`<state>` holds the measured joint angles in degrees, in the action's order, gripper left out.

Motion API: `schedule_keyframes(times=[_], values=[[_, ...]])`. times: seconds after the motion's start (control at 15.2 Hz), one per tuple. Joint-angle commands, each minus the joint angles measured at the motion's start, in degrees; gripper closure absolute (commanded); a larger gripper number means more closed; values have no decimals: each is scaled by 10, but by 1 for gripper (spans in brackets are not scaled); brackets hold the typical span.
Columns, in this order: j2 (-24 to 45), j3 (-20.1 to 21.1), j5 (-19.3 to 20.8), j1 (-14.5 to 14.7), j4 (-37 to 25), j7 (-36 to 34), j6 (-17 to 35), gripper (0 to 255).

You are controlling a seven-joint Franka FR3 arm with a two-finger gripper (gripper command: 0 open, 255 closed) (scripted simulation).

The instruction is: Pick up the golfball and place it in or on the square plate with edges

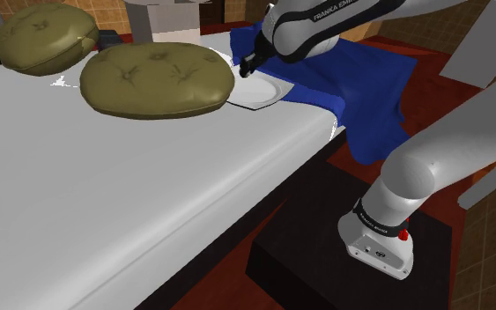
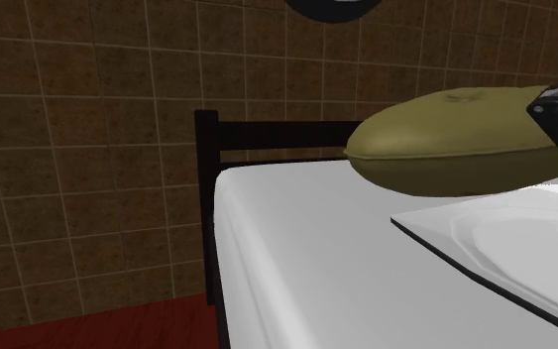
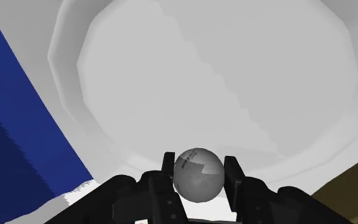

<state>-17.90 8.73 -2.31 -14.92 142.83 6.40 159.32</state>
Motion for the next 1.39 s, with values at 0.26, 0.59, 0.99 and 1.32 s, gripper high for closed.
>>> schedule_keyframes(times=[0.26,0.59,0.99,1.32], values=[[20,4,4,-3,20,-4,41,255],[20,4,4,-3,20,-4,41,255],[20,4,4,-3,20,-4,40,0],[-65,-7,-11,9,32,7,-33,0]])
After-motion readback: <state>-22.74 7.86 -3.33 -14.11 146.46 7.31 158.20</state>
